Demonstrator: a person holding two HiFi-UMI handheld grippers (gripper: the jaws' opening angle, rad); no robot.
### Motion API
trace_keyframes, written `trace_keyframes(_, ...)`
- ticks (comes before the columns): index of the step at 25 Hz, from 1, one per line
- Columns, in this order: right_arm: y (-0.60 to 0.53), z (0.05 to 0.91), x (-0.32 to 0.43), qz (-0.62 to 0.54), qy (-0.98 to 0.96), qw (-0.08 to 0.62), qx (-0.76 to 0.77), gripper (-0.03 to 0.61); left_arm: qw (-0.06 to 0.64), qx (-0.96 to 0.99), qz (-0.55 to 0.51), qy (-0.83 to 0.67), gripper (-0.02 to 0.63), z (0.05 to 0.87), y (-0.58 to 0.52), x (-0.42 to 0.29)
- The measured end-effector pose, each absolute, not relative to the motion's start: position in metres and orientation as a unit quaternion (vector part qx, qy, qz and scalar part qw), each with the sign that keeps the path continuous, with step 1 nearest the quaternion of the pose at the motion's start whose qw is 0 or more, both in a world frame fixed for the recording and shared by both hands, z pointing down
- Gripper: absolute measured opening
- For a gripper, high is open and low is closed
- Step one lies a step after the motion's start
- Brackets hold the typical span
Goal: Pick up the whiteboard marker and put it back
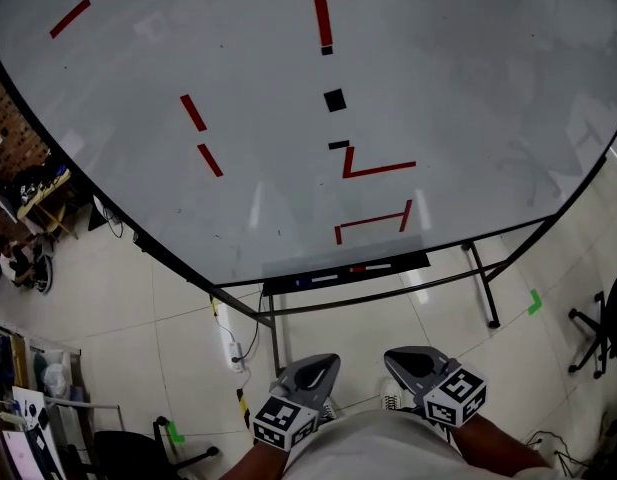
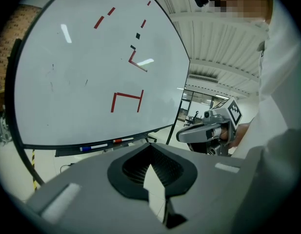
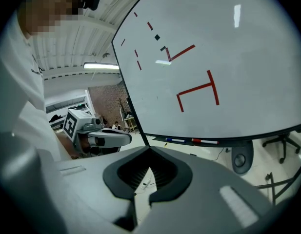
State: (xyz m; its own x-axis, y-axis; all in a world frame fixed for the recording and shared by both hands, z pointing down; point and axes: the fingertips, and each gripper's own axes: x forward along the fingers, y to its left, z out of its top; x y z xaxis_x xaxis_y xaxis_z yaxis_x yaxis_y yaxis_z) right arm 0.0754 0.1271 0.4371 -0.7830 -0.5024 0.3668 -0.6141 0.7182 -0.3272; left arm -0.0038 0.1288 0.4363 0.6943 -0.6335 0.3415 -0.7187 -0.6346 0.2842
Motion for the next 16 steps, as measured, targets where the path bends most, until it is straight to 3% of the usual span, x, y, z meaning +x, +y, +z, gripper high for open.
trace_keyframes(16, 0.1292, 0.4423, 0.0672, 0.216, -0.916, 0.141, 0.306, 0.002, 0.205, 0.898, 0.097, -0.378, 0.017, 0.4372, 0.1307, -0.0148)
